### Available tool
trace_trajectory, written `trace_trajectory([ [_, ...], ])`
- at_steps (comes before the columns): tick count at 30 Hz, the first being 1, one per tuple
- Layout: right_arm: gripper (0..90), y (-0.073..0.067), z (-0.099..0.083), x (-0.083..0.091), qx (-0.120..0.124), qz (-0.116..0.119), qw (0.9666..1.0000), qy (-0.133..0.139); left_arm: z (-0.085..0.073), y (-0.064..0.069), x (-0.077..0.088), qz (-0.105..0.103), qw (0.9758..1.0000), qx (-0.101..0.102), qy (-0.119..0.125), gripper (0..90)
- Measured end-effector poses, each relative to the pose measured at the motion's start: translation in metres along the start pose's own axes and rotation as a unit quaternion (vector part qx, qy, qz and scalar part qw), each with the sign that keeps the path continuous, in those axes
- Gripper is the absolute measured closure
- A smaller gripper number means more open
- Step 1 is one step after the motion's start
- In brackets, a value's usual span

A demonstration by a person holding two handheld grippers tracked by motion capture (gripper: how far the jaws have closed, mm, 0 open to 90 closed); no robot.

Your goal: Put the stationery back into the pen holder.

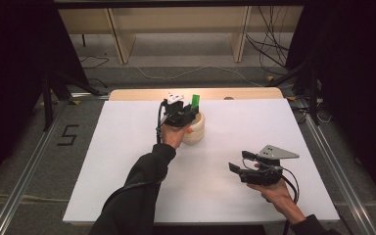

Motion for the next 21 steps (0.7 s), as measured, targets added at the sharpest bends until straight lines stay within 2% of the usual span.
trace_trajectory([
  [5,29.4,0.0002,0.0,-0.0001,0.0,0.0,1.0,0.0,-0.0001,0.0006,0.0016,0.001,1.0,0.0,-0.003,66.2],
  [13,29.4,0.0001,-0.0001,-0.0001,0.0,-0.001,1.0,-0.001,-0.0011,0.0021,0.0054,0.008,0.9998,-0.012,-0.016,65.9],
  [21,29.4,-0.0002,-0.0002,-0.0005,0.0,0.0,1.0,-0.002,-0.0018,0.0025,0.007,0.013,0.9998,-0.013,-0.008,65.9],
])
Point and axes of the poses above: each handheld gripper's, and its own axes: x roughly backward along the jaws, z roughly out of its top, y roughly to its right, the point moved 2 cm from there along -x, roughly forward along the jaws, and after that the axes turned 10 degrees about -y, right-handed, at the moved point
